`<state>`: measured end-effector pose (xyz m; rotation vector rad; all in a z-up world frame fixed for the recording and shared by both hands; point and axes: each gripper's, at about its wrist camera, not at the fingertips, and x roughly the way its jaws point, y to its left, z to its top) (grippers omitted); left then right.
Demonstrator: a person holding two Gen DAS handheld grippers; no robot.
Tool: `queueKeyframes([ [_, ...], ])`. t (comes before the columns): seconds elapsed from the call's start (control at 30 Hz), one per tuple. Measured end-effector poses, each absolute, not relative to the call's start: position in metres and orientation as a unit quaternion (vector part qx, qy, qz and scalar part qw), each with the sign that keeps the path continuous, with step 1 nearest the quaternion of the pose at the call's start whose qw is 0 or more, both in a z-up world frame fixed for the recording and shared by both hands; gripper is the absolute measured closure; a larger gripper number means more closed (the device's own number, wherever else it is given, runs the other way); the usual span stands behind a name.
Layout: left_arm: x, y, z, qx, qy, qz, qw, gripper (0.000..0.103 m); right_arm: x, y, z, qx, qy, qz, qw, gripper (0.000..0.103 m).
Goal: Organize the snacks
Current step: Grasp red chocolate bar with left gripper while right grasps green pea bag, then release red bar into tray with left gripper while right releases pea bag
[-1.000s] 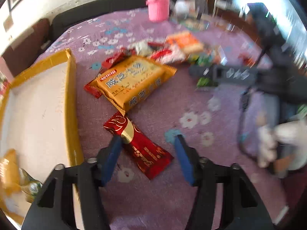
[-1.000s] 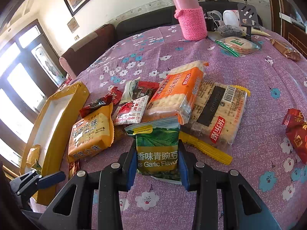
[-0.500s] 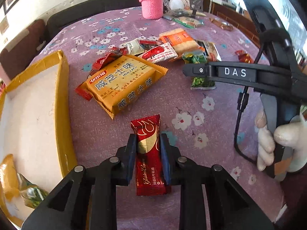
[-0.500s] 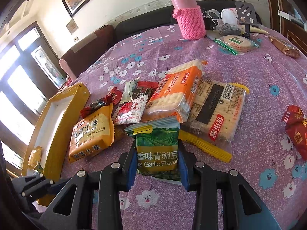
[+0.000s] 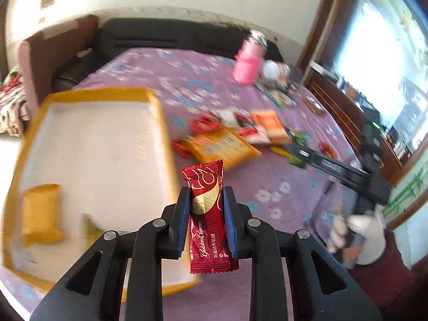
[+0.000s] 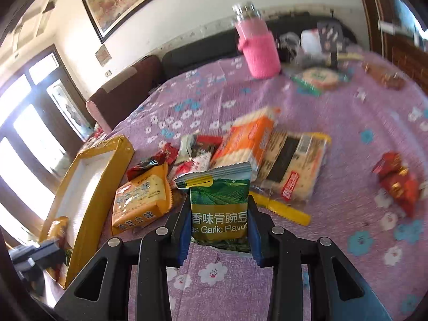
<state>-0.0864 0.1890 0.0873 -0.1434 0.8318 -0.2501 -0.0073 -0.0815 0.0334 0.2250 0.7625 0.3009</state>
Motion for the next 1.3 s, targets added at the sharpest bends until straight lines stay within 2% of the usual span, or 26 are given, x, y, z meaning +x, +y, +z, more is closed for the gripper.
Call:
queueKeyframes([
  [0.3,-0.064,0.280,0.089,-0.067,0.396,-0.043,0.915,0.081,-0.030,0.014,0.080,0.082,0.394,0.251,0.880,0.067],
  [0.47,-0.034,0.326,0.066,-0.140,0.422,-0.029,0.895,0.081,-0.021,0.091,0.067,0.075,0.438,0.300,0.844,0.067],
  [0.77,-0.023,0.348,0.046,-0.179,0.441,-0.021,0.879,0.081,-0.004,0.175,0.030,0.038,0.499,0.320,0.804,0.067],
  [0.93,-0.026,0.360,0.044,-0.220,0.439,-0.025,0.870,0.077,0.003,0.191,0.026,0.026,0.502,0.333,0.798,0.063],
  [1.0,-0.030,0.364,0.047,-0.238,0.432,-0.024,0.870,0.077,0.000,0.195,0.028,0.024,0.498,0.339,0.798,0.056],
  [1.1,-0.041,0.367,0.056,-0.257,0.411,-0.018,0.874,0.066,-0.003,0.188,0.036,0.025,0.487,0.339,0.804,0.055],
  [1.23,-0.064,0.363,0.071,-0.289,0.376,-0.022,0.880,0.064,-0.007,0.156,0.050,0.056,0.473,0.335,0.813,0.055],
  [1.3,-0.072,0.353,0.079,-0.298,0.364,-0.036,0.882,0.059,-0.010,0.126,0.059,0.075,0.461,0.324,0.823,0.055],
])
